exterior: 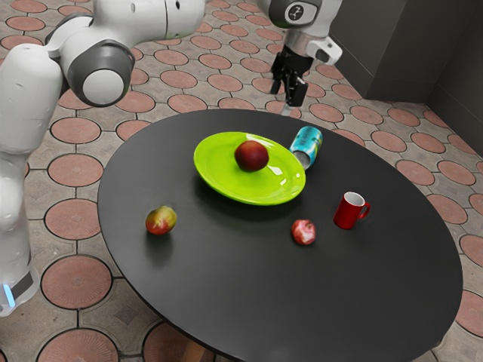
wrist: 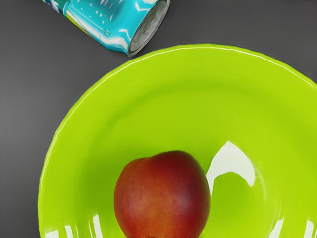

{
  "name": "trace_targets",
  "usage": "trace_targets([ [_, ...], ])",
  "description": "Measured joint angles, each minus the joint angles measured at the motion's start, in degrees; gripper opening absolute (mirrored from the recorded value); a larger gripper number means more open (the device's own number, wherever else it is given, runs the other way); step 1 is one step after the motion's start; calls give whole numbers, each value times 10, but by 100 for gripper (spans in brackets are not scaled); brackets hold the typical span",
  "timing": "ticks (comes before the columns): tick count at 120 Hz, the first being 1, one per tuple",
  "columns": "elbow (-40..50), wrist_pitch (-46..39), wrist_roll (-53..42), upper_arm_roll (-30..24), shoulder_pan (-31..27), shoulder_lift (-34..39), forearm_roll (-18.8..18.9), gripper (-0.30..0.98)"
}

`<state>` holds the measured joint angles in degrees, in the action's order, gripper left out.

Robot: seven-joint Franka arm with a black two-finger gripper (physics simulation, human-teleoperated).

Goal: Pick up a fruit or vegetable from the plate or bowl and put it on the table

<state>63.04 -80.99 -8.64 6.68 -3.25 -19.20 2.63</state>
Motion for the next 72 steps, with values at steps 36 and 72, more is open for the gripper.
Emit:
trace_targets([
  [36, 0, -11, -10, 0, 2, 3, 2, 69],
  [72, 1, -10, 3, 0, 5, 4, 8, 69],
])
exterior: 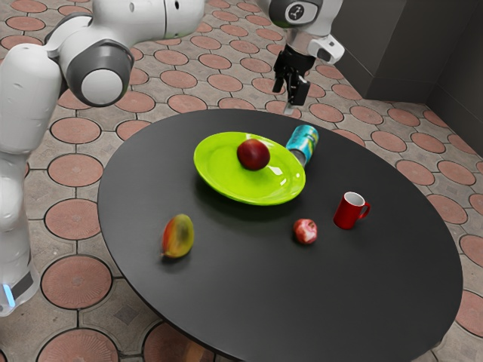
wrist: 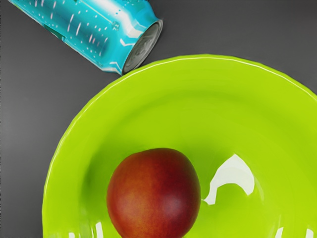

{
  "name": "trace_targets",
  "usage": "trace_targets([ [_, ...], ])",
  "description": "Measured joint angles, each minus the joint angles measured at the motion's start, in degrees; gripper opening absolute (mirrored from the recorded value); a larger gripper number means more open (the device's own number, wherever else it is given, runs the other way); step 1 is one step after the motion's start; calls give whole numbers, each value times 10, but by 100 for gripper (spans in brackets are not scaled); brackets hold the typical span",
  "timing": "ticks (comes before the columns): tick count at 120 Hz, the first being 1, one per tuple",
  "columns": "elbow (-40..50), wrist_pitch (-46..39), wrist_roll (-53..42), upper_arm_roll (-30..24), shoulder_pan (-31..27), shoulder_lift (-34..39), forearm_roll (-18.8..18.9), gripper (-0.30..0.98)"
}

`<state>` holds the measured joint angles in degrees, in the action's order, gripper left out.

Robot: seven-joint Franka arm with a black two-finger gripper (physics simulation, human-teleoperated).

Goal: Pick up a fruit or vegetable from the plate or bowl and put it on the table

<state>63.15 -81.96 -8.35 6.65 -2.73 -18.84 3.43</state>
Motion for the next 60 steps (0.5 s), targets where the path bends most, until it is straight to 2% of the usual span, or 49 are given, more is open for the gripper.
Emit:
trace_targets([
  [23, 16, 1, 20, -1, 4, 3, 1, 69],
  [60, 121, -1, 124, 3, 5, 53, -46, 69],
])
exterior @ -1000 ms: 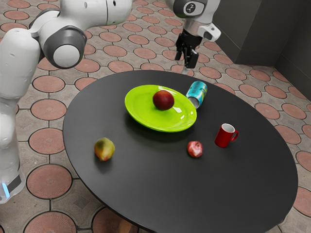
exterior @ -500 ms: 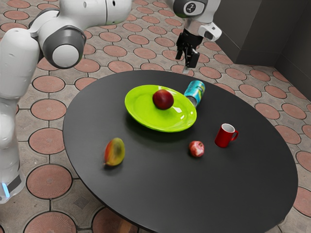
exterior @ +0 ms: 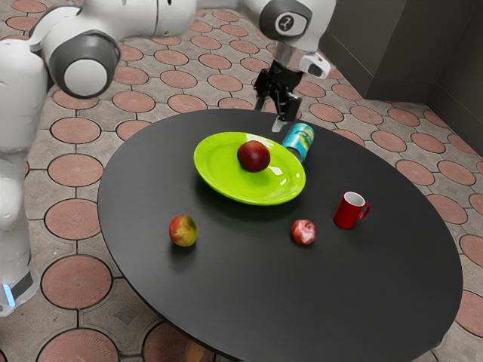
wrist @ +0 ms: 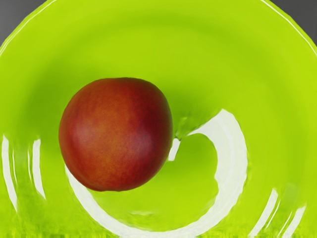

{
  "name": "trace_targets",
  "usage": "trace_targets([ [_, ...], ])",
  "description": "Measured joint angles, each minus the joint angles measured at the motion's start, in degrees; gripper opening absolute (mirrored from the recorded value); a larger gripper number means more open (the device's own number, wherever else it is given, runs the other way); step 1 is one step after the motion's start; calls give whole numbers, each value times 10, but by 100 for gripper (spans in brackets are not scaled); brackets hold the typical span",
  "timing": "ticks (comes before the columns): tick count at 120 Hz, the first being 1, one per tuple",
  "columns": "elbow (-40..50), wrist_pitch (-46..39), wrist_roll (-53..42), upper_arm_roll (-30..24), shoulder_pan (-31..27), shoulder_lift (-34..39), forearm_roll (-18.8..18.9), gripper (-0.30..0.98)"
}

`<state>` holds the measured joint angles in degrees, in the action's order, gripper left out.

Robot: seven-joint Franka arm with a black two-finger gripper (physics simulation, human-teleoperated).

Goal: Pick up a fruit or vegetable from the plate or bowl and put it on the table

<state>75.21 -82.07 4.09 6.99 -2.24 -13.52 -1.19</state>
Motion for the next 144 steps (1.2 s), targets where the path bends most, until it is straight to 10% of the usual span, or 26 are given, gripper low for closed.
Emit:
trace_targets([
  [144, 140, -84, 170, 61, 28, 40, 24, 69],
])
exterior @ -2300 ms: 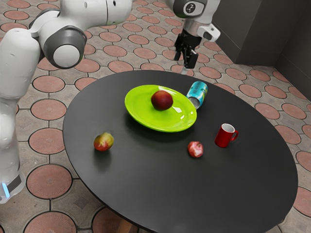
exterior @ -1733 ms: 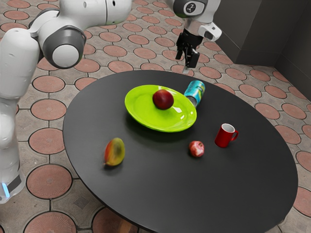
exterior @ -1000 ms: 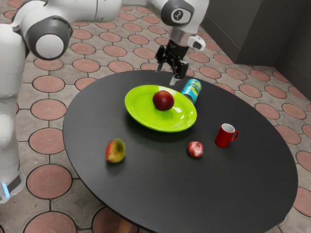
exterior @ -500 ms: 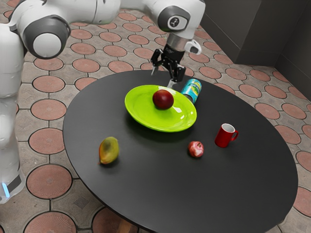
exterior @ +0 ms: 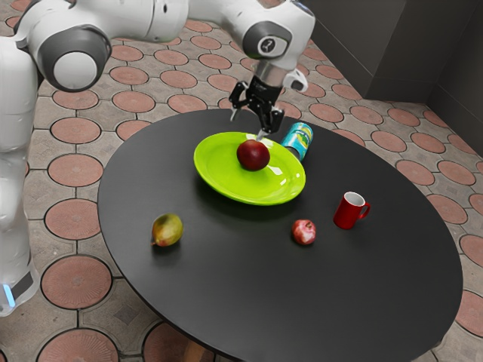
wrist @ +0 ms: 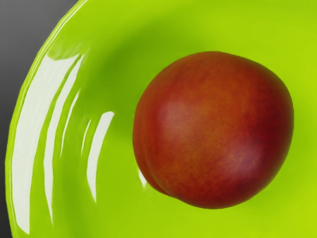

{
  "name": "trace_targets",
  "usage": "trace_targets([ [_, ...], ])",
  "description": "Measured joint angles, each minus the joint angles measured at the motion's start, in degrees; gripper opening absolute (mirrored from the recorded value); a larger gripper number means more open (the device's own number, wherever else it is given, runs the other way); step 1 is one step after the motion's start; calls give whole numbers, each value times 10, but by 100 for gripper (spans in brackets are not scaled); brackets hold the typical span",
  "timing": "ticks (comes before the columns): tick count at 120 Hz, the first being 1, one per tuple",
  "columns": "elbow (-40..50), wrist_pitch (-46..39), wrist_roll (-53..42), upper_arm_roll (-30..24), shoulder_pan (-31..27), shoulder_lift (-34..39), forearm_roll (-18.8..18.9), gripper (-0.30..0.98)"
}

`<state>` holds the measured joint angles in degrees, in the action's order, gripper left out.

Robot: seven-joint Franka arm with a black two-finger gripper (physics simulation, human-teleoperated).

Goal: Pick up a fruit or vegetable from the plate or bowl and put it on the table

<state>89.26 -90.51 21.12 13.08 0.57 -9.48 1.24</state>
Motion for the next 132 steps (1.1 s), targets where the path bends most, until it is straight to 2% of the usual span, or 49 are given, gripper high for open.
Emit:
trace_targets([
  [132, 30, -99, 22, 2, 0, -16, -4, 69],
])
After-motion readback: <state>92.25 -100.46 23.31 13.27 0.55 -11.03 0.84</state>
